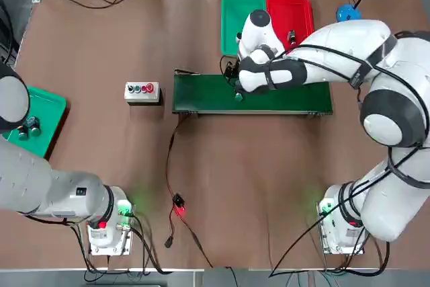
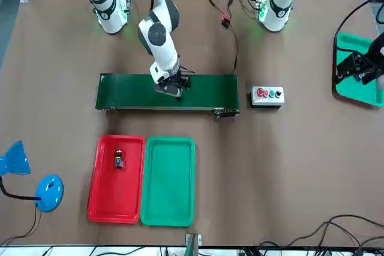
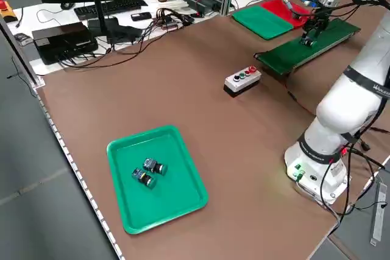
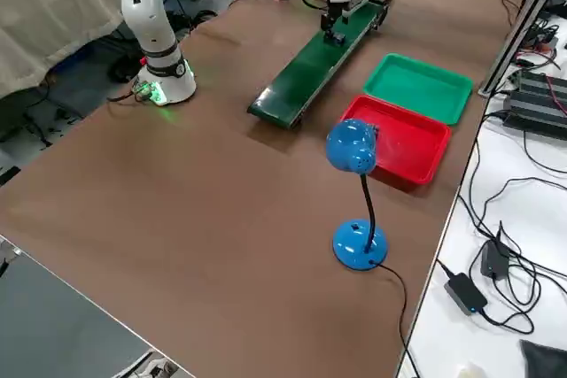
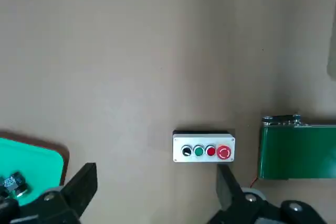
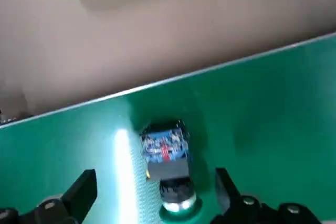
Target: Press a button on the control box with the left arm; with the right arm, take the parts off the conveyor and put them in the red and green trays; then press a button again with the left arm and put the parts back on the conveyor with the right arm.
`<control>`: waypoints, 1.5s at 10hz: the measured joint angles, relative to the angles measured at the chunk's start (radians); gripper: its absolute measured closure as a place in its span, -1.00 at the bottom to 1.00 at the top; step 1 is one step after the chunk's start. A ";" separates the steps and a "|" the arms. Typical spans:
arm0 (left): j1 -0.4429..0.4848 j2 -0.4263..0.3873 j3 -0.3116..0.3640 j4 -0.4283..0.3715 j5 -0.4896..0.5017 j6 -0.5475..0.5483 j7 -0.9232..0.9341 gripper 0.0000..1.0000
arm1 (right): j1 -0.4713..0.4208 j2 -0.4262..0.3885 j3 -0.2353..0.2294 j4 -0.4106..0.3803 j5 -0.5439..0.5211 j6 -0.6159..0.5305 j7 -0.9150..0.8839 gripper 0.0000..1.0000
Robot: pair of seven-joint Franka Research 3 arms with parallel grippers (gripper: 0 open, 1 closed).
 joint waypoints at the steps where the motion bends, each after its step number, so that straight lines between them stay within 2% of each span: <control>1: 0.000 0.000 0.000 0.000 0.000 0.000 0.000 -1.00 | 0.000 0.013 -0.002 0.005 -0.001 0.009 0.000 -0.98; 4: 0.000 0.000 0.000 0.000 0.000 0.000 0.000 -1.00 | 0.004 0.036 -0.002 0.008 -0.009 0.045 0.000 -0.98; 7: 0.000 0.000 0.000 0.000 0.000 0.000 0.000 -1.00 | 0.013 0.053 -0.002 -0.005 -0.070 0.054 0.000 -0.97; 15: 0.000 0.000 0.000 0.000 0.000 0.000 0.000 -1.00 | 0.013 0.033 -0.003 -0.003 -0.082 0.029 -0.004 -0.87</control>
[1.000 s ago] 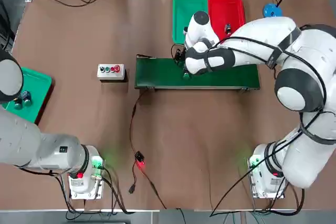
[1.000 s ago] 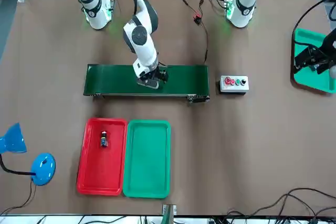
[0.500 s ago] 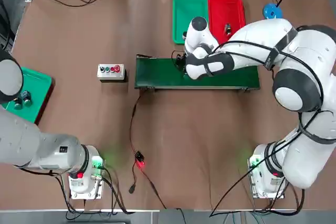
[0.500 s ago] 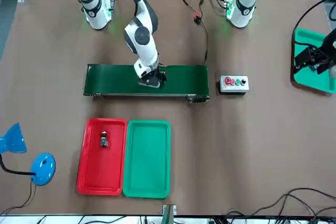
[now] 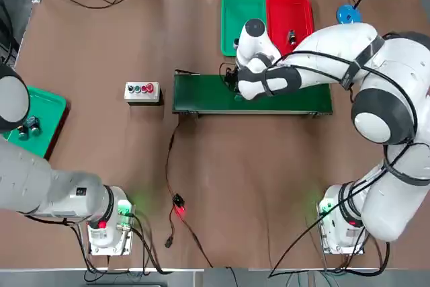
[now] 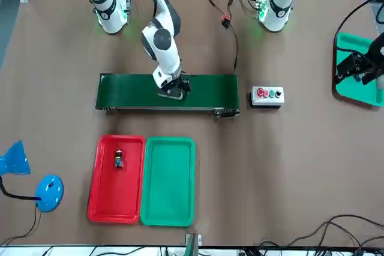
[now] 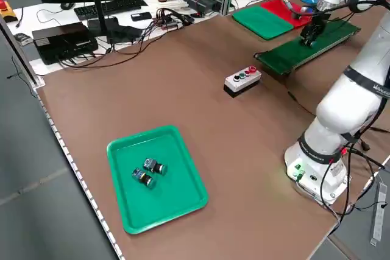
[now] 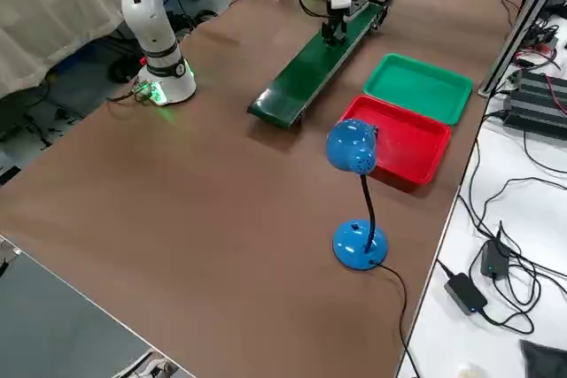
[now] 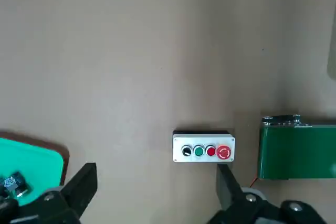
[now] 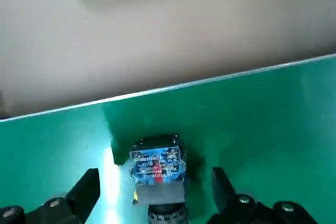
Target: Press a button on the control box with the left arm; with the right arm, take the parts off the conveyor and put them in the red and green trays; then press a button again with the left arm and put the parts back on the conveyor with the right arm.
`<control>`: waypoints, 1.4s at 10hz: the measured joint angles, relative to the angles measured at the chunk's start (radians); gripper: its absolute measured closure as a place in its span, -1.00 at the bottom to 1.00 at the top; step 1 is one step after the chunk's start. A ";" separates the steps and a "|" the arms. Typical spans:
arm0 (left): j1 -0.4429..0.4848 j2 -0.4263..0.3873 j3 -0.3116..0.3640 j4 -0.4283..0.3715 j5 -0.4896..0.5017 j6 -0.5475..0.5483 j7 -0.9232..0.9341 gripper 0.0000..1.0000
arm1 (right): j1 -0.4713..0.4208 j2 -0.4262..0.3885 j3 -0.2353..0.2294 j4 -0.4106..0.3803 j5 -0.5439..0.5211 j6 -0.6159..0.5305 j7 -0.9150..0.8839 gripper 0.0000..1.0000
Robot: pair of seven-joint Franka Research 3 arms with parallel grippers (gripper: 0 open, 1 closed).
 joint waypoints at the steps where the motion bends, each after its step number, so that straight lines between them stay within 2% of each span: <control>1: 0.000 0.000 0.000 0.000 0.000 0.000 0.000 -1.00 | 0.000 -0.005 -0.001 0.000 0.000 -0.007 -0.001 -0.82; 4: 0.000 0.000 0.000 0.000 0.000 0.000 0.000 -1.00 | 0.000 -0.008 -0.002 0.000 0.000 -0.014 0.000 0.13; 9: 0.000 0.000 0.000 0.000 0.000 0.000 0.000 -1.00 | -0.009 -0.010 -0.009 0.012 0.000 -0.020 -0.007 0.15; 12: 0.001 0.000 0.000 0.000 0.000 0.000 0.000 -1.00 | -0.098 -0.016 -0.017 0.124 -0.001 -0.122 -0.102 0.15; 14: 0.001 0.000 0.000 0.000 0.000 0.000 0.000 -1.00 | -0.178 -0.015 -0.018 0.216 -0.001 -0.142 -0.198 0.15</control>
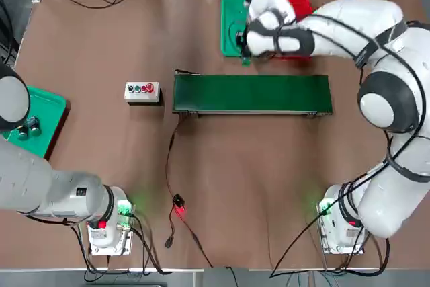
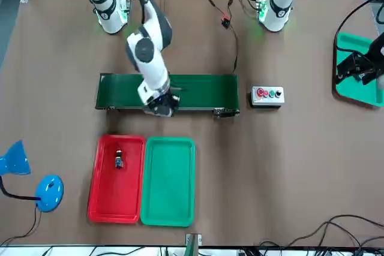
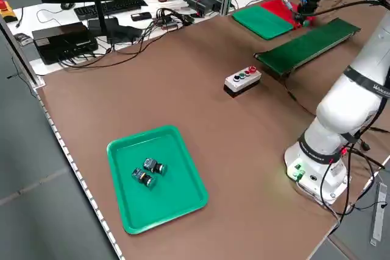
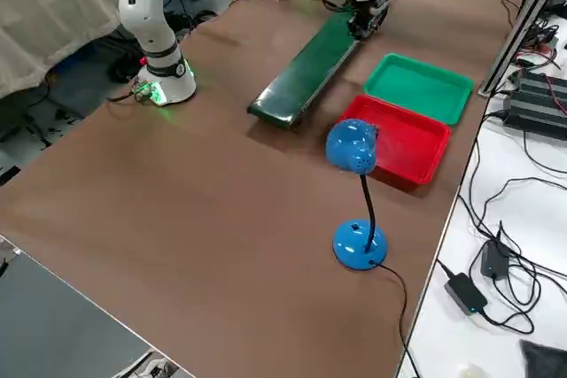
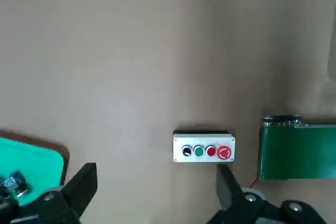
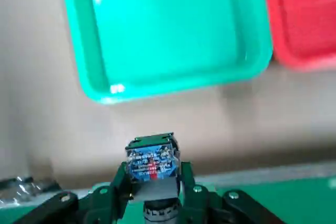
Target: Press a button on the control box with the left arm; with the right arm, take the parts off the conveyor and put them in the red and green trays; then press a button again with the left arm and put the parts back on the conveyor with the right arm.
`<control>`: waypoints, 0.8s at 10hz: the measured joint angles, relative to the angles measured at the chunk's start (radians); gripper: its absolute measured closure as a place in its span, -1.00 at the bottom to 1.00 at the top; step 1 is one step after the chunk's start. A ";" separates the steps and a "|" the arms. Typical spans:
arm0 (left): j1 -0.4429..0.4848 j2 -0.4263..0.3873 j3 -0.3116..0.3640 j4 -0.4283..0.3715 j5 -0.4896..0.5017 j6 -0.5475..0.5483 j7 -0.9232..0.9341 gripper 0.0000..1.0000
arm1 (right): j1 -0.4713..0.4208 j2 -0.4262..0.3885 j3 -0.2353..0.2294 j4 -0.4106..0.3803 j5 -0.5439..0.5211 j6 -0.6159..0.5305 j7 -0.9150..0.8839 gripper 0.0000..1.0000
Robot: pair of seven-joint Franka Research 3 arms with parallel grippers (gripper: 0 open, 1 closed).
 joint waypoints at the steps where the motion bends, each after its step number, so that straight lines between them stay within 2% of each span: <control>1: 0.000 0.000 0.000 0.000 0.000 0.000 0.000 -1.00 | -0.027 0.008 0.000 0.040 0.000 -0.004 -0.027 0.15; 2: 0.000 0.000 0.000 0.000 0.000 0.000 0.000 -1.00 | -0.045 0.034 0.000 0.089 0.000 -0.005 -0.033 0.15; 5: 0.000 0.000 0.000 0.000 0.000 0.000 0.000 -1.00 | -0.071 0.187 0.000 0.226 -0.012 0.034 -0.033 0.15; 8: 0.000 0.000 0.000 0.000 0.000 0.000 0.000 -1.00 | -0.107 0.280 -0.001 0.264 -0.072 0.141 -0.058 0.15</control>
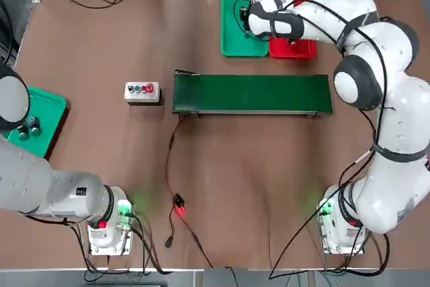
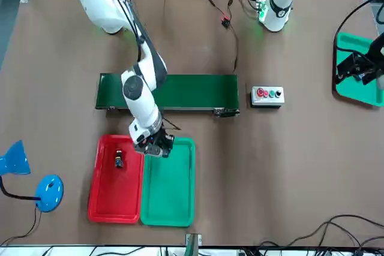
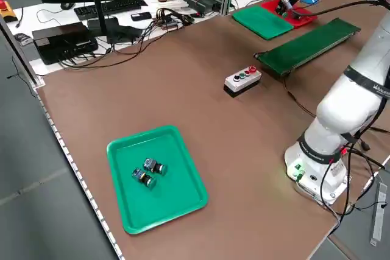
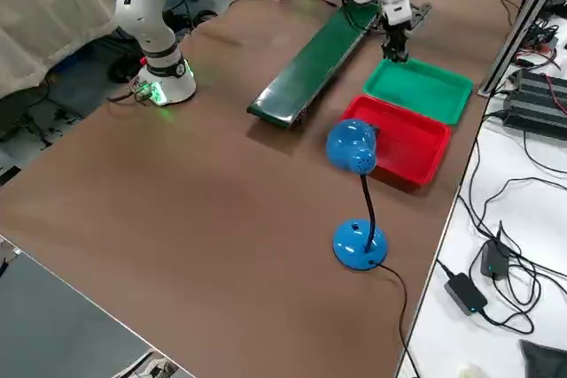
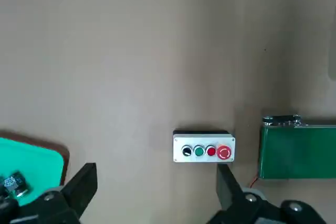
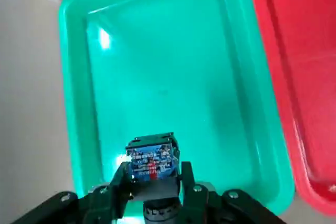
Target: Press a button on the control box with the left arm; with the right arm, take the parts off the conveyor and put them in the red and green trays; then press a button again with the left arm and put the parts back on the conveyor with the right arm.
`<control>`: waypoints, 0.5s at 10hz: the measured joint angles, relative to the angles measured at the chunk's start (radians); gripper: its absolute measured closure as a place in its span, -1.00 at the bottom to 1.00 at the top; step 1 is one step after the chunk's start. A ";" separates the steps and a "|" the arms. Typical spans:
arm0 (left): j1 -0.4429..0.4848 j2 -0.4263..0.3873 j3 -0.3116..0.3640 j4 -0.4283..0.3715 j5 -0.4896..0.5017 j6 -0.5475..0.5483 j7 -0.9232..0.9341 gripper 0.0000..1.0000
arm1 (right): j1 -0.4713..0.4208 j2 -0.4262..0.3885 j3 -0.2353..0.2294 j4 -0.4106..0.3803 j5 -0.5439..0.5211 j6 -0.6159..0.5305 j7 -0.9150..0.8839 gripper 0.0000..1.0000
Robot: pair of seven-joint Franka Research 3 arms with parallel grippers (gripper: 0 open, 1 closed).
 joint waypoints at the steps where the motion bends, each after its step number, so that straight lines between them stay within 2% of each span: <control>1: 0.000 0.000 0.000 0.000 0.000 0.000 0.000 -1.00 | -0.019 0.016 0.000 0.003 -0.007 0.006 -0.031 0.15; 5: 0.000 0.000 0.000 0.000 0.000 0.000 0.000 -1.00 | -0.033 0.093 0.006 0.004 -0.025 0.101 -0.071 0.15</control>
